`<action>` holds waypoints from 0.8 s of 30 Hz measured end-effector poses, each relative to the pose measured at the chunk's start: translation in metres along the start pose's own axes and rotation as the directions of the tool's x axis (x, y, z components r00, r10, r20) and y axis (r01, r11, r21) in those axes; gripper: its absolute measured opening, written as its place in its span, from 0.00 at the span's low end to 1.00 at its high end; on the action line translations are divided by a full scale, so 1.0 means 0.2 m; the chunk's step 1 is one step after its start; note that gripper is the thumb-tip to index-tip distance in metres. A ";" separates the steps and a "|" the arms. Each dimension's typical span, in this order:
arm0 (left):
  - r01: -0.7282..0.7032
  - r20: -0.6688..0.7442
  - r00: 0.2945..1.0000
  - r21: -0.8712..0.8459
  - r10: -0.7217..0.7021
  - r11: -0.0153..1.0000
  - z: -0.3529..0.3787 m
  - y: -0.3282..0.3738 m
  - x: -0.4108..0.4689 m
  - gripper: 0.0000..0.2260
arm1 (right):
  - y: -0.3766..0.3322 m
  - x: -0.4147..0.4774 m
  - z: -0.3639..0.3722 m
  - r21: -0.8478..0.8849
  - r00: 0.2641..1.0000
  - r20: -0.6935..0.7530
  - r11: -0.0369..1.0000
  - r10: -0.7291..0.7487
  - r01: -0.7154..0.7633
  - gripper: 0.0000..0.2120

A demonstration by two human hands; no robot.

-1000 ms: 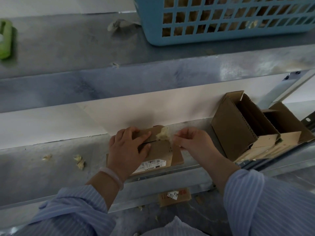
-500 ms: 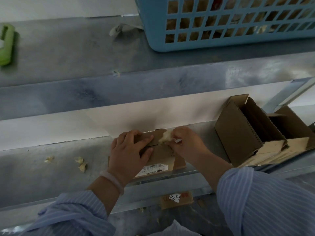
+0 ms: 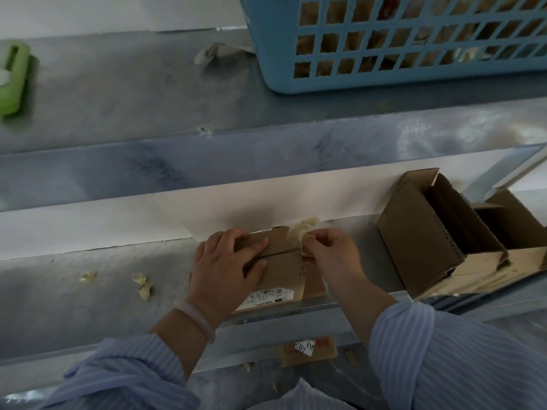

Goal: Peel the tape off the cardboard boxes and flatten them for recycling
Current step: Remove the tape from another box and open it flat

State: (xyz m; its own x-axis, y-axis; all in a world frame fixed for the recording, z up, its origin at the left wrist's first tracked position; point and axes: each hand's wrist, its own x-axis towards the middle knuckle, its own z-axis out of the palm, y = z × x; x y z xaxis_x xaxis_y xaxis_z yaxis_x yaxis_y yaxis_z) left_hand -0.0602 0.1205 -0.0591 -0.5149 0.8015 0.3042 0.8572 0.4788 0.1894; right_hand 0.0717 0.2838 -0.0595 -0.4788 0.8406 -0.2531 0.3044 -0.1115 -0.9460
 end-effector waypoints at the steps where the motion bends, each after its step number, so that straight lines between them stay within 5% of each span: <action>1: 0.000 0.000 1.000 0.001 0.000 1.000 0.00 0.00 0.00 0.19 | 0.00 0.00 -0.01 -0.028 0.999 0.005 0.999 -0.043 0.043 0.10; 6: 0.003 0.011 1.000 -0.014 -0.003 1.000 0.00 0.00 0.00 0.19 | -0.07 0.00 -0.12 -0.232 0.916 0.221 0.894 -0.335 0.383 0.25; 10: 0.011 0.013 1.000 -0.028 -0.011 1.000 -0.01 0.00 0.00 0.19 | -0.13 0.02 -0.17 -0.426 0.844 0.438 0.755 -0.310 0.498 0.13; 12: 0.013 0.018 1.000 -0.027 -0.013 1.000 -0.01 0.01 0.00 0.19 | -0.14 0.02 -0.16 -0.477 0.815 0.498 0.692 -0.296 0.542 0.18; 16: 0.015 0.018 1.000 -0.027 -0.014 1.000 -0.02 0.01 0.00 0.19 | -0.15 0.00 -0.08 -0.645 0.806 0.461 0.483 -0.372 0.592 0.15; 21: 0.010 0.014 1.000 -0.037 -0.009 0.999 -0.02 0.01 0.00 0.19 | -0.14 -0.01 -0.09 -0.535 0.891 0.245 0.712 -0.383 0.454 0.10; 24: 0.008 0.030 1.000 -0.020 -0.008 1.000 -0.02 0.00 0.00 0.19 | -0.11 -0.01 -0.11 -0.591 0.848 0.360 0.608 -0.388 0.530 0.16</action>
State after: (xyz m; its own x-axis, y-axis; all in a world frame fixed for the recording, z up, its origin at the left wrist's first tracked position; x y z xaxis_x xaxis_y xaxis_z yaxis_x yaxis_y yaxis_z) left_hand -0.0601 0.1203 -0.0557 -0.5209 0.8082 0.2746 0.8527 0.4780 0.2106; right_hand 0.0838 0.2972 -0.0338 -0.8211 0.5653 0.0795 0.4184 0.6907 -0.5898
